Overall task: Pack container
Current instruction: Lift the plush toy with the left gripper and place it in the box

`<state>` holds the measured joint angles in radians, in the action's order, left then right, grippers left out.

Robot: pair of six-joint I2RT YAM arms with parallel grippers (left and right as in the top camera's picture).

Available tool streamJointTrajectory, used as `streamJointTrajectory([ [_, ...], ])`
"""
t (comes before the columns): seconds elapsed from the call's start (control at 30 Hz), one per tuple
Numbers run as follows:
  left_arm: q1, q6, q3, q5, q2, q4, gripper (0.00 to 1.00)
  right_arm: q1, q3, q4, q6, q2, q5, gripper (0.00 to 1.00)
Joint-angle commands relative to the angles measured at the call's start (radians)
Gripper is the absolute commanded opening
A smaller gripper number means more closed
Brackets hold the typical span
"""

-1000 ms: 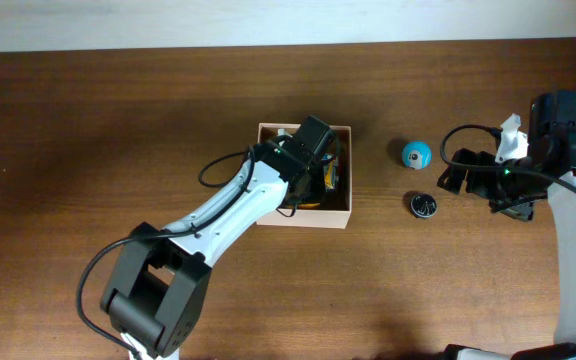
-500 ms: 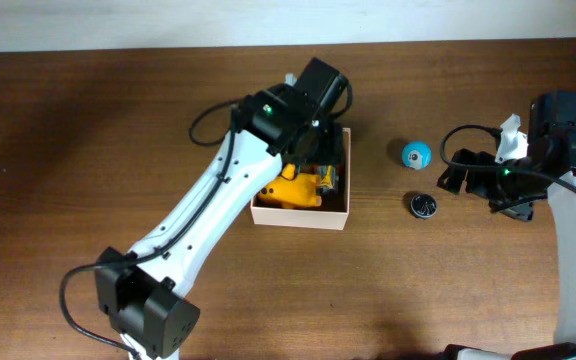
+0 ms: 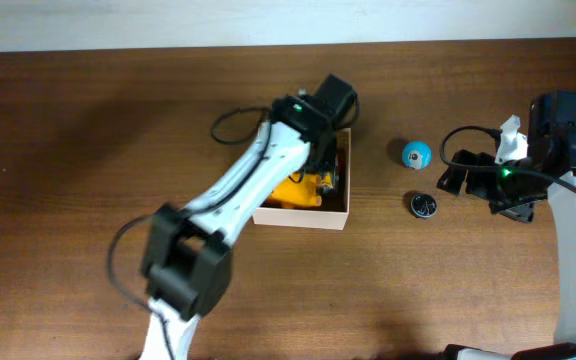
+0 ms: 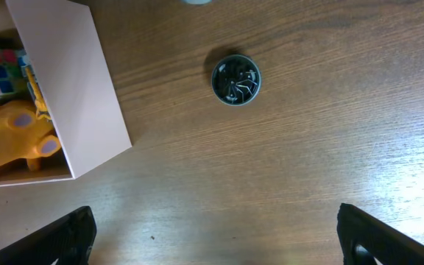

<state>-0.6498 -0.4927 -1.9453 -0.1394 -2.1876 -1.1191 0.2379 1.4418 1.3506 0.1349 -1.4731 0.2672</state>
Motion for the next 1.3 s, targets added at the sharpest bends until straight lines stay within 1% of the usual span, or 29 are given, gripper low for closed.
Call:
streamJointTrajectory([
  [0.0, -0.004, 0.016, 0.015, -0.003, -0.067, -0.016, 0.02, 0.005, 0.014, 0.005, 0.0, 0.0, 0.01, 0.99],
  [0.13, -0.005, 0.016, 0.014, 0.031, -0.082, -0.025, 0.02, 0.005, 0.014, 0.008, 0.0, 0.0, 0.01, 0.99],
  [0.3, -0.005, 0.016, -0.025, 0.026, -0.06, -0.048, 0.02, 0.005, 0.014, 0.007, 0.0, 0.0, 0.01, 0.99],
  [0.47, -0.004, 0.016, -0.066, -0.001, 0.051, -0.066, 0.02, 0.005, 0.014, 0.008, 0.0, 0.0, 0.01, 0.99],
  [0.57, -0.006, 0.016, -0.066, -0.003, 0.121, -0.124, 0.03, 0.005, 0.014, 0.008, 0.0, 0.0, 0.01, 0.99],
  [0.67, -0.019, 0.016, -0.066, -0.004, 0.139, -0.187, 0.03, 0.005, 0.014, 0.007, 0.0, 0.0, 0.01, 0.99],
  [0.73, -0.03, 0.016, -0.054, -0.004, 0.137, -0.201, 0.03, 0.005, 0.014, 0.007, 0.001, 0.0, 0.01, 0.99],
  [0.83, -0.045, 0.016, -0.003, -0.004, 0.136, -0.153, 0.03, 0.005, 0.014, 0.007, 0.001, 0.0, 0.01, 0.99],
  [1.0, -0.051, 0.014, 0.171, -0.016, 0.132, 0.025, 0.03, 0.005, 0.014, 0.008, 0.0, 0.0, 0.01, 0.99],
  [1.07, -0.049, -0.058, 0.226, -0.066, 0.132, 0.045, 0.02, 0.005, 0.014, 0.01, 0.0, 0.0, 0.01, 0.99],
  [1.13, -0.047, -0.098, 0.244, -0.106, 0.132, 0.051, 0.02, 0.005, 0.014, 0.01, 0.0, 0.0, 0.01, 0.99],
  [1.2, -0.047, -0.096, 0.247, -0.111, 0.132, 0.085, 0.01, 0.005, 0.014, 0.01, 0.001, 0.0, 0.01, 0.99],
  [1.27, -0.048, -0.066, 0.247, -0.107, 0.132, 0.122, 0.02, 0.005, 0.014, 0.01, 0.001, 0.0, 0.01, 0.99],
])
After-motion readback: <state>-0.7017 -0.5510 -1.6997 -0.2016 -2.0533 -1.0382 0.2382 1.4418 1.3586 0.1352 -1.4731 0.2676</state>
